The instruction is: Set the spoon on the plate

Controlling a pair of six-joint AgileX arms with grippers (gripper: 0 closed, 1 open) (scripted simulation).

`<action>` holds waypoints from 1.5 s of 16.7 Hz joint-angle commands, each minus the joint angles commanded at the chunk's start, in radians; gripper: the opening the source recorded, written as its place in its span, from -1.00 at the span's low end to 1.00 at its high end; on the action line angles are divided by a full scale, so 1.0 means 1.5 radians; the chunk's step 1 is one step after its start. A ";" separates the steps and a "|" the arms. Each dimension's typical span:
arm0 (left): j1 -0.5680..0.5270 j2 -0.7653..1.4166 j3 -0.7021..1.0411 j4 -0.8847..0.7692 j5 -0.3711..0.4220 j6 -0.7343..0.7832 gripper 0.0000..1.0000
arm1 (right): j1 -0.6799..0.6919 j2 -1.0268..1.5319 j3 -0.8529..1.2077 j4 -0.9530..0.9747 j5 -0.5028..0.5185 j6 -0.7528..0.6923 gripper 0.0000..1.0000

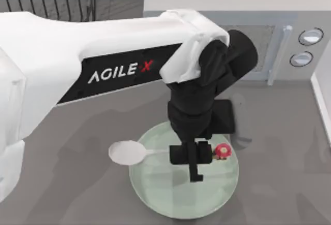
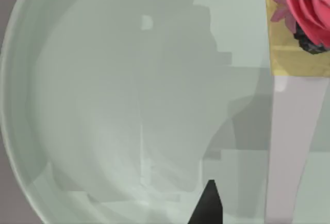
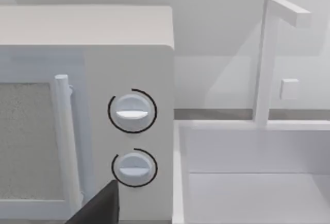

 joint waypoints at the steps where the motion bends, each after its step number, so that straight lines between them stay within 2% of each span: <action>1: 0.002 -0.003 -0.002 -0.001 0.001 0.002 -1.00 | 0.000 0.000 0.000 0.000 0.000 0.000 1.00; 15: -0.043 -0.068 -0.030 -0.032 0.029 0.047 -1.00 | 0.000 0.000 0.000 0.000 0.000 0.000 1.00; 25: -0.037 -0.054 -0.033 0.028 0.022 0.029 -1.00 | 0.000 0.000 0.000 0.000 0.000 0.000 1.00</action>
